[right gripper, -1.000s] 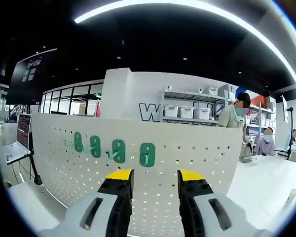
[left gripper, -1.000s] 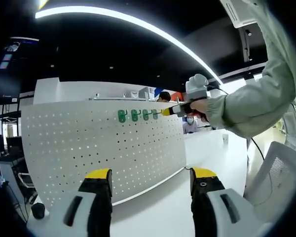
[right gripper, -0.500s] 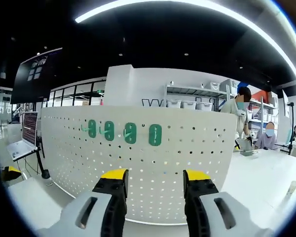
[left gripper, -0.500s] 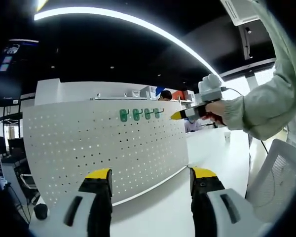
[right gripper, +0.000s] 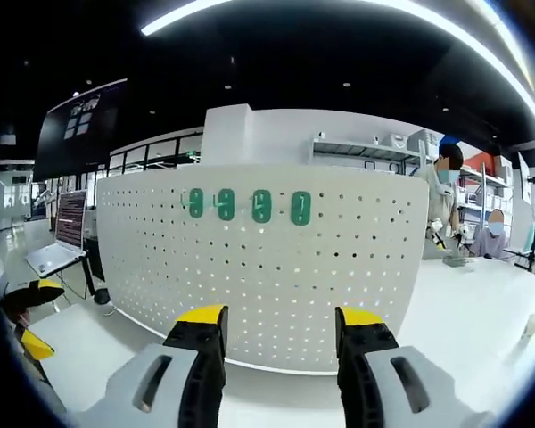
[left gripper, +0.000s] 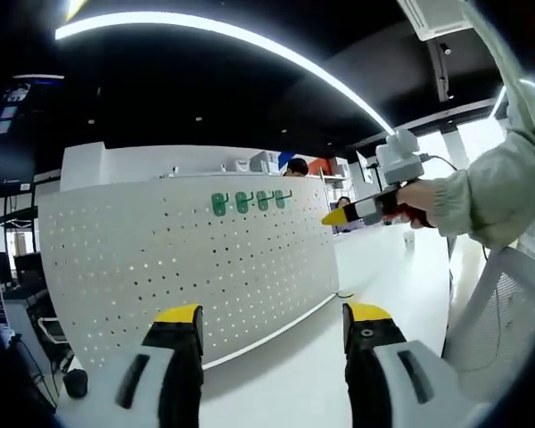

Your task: Insert the hook assembly into the mounting plate slot until the hook locks in place.

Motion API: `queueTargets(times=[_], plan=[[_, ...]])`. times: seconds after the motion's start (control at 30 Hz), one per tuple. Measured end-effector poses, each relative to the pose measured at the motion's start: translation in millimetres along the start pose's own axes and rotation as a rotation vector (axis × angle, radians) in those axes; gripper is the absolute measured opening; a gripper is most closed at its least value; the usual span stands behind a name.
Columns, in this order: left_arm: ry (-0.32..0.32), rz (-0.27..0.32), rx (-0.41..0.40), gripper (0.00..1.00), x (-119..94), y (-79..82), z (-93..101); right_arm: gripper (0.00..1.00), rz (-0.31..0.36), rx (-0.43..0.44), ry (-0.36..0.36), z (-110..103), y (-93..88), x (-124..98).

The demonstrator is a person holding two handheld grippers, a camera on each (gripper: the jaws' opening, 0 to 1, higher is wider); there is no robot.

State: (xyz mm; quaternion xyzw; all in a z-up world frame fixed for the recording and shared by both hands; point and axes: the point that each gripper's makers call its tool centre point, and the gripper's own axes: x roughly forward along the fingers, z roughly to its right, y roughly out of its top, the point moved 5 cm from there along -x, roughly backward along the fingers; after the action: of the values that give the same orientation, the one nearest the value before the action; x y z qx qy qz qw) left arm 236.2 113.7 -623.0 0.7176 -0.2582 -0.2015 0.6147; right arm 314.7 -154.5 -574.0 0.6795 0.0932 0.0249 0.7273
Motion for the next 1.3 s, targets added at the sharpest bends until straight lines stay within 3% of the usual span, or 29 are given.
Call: queueTargets(times=[0.33, 0.6, 0.77, 1.0, 1.2, 1.3], plan=[[-0.001, -0.024, 0.000, 0.65, -1, -2.9, 0.6, 0.49, -0.017, -0.009, 0.055, -14, -10.4, -28], [0.007, -0.023, 0.005, 0.66, -5, 6.4, -0.6, 0.49, -0.013, 0.025, 0.098, -26, -16.3, -54], [0.026, -0.012, 0.018, 0.66, -17, 18.5, -7.2, 0.52, -0.009, 0.078, 0.125, -34, -20.6, -68], [0.098, -0.020, -0.045, 0.66, -40, 20.6, -16.6, 0.56, -0.015, 0.122, 0.199, -57, -33.9, -83], [0.117, -0.028, -0.037, 0.65, -50, 22.4, -14.7, 0.57, -0.022, 0.114, 0.244, -74, -42.2, -92], [0.113, -0.042, -0.019, 0.65, -53, 18.6, -10.4, 0.57, -0.004, 0.060, 0.272, -85, -44.7, -97]])
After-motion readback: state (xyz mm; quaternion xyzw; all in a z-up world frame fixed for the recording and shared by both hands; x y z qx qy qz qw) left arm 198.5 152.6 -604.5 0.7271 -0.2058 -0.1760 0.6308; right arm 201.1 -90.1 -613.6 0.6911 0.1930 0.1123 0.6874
